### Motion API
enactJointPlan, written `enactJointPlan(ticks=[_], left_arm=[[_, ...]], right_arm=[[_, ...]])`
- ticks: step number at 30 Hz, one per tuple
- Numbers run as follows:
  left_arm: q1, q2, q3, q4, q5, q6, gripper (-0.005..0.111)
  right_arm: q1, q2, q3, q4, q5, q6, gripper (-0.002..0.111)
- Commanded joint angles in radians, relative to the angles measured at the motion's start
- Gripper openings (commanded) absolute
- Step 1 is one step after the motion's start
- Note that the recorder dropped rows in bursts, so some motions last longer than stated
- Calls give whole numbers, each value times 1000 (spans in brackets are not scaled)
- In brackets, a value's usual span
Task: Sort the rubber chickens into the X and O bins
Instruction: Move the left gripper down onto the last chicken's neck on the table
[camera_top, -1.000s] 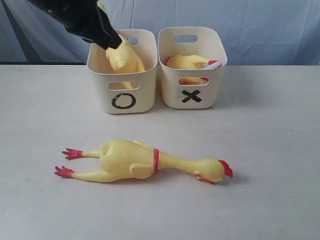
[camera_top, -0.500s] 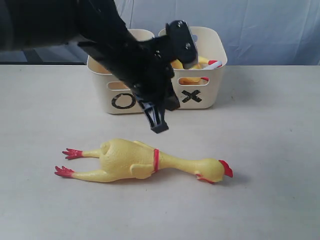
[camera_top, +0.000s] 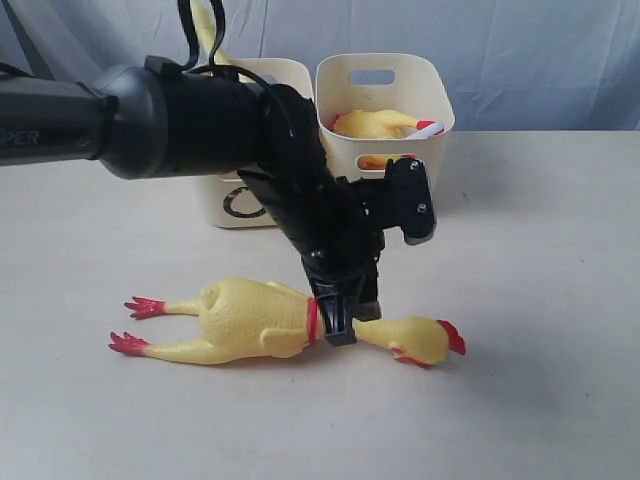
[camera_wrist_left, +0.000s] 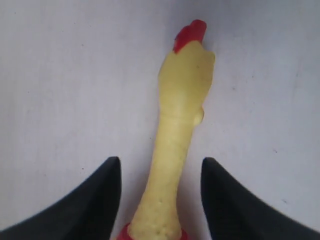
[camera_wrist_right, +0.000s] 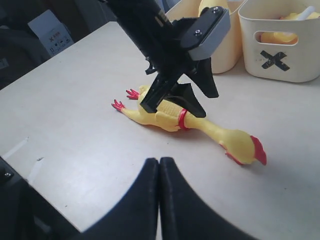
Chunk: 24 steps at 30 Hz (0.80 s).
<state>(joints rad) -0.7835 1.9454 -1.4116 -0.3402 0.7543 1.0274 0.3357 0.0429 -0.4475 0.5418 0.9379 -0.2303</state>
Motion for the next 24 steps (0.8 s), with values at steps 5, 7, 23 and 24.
enactJointPlan(ticks=[5,7,23,24], left_arm=[[-7,51,1,-3,5,49,59],[-7,64,1,-3,0,72,59],[-37,139,1,-9,-83,166,59],[-37,145,1,-4,-89,166,59]], right_arm=[[4,-5,4,1,-8,-5,-1],[4,-5,4,1,-8,-5,-1],[4,-5,4,3,-8,-5,-1],[4,-5,4,3,-8,-5,-1]])
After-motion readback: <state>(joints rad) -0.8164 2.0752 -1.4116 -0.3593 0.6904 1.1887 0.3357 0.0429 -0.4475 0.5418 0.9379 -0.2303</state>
